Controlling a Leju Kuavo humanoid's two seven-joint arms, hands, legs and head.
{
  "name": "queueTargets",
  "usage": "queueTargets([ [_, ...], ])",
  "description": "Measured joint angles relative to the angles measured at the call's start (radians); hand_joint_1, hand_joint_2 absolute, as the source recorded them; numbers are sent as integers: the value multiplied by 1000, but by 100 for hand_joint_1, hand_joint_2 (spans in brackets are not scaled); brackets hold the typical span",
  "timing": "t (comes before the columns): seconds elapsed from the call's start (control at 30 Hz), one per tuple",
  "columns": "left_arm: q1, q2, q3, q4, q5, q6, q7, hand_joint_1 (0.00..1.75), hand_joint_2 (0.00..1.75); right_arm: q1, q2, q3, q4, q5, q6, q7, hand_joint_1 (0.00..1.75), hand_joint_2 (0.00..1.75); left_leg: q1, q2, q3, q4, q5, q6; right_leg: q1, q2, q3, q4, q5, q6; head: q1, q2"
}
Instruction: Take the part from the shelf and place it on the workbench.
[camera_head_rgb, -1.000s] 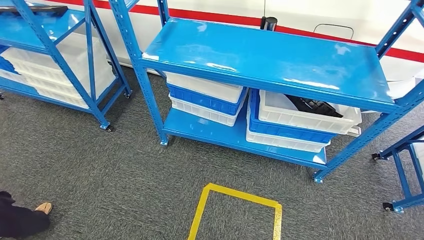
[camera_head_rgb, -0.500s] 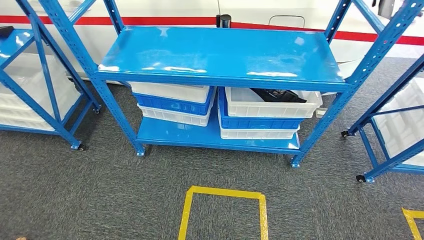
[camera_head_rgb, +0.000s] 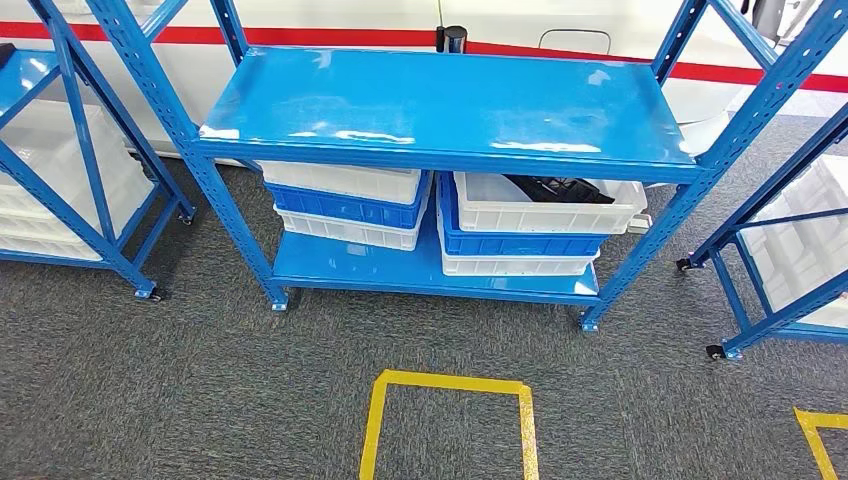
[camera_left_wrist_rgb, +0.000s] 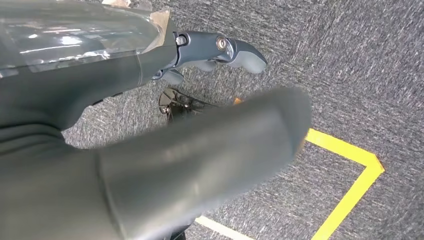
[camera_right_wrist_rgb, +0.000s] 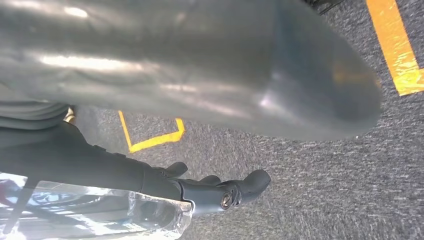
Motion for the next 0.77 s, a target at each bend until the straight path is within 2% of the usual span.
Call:
queueTargets([
  [0.03,0,0,0,0,0,0,-1,0,44,0,0,1,0,1,-1,4,0,0,0,0,0,0,0,0,0,0,0,0,0,0,0,0],
  [0.07,0,0,0,0,0,0,-2,0,44,0,0,1,0,2,-1,6,0,0,0,0,0,0,0,0,0,0,0,0,0,0,0,0],
  [0.17,0,0,0,0,-1,-1,-5,0,175,0,0,3,0,5,-3,7,0,0,1,0,0,0,0,1,-2,0,-1,0,0,1,0,0],
  [0.33,0,0,0,0,-14,7,-9,0,175,0,0,7,0,9,-5,7,0,0,4,0,1,0,0,1,-2,0,-3,0,0,0,0,0],
  [0.47,0,0,-1,0,-35,29,-9,0,175,0,0,9,0,12,-10,5,0,175,6,0,1,0,0,0,0,0,-3,0,0,0,0,0],
  [0.57,6,7,-28,-3,-39,38,1,0,175,6,-2,15,-2,6,1,-1,0,175,8,0,1,0,0,0,1,0,-3,0,0,0,0,0],
  [0.77,37,30,-152,-24,-9,49,58,0,175,34,-13,19,-22,-43,83,-31,0,175,9,0,0,0,0,0,4,-1,-3,0,0,0,0,0],
])
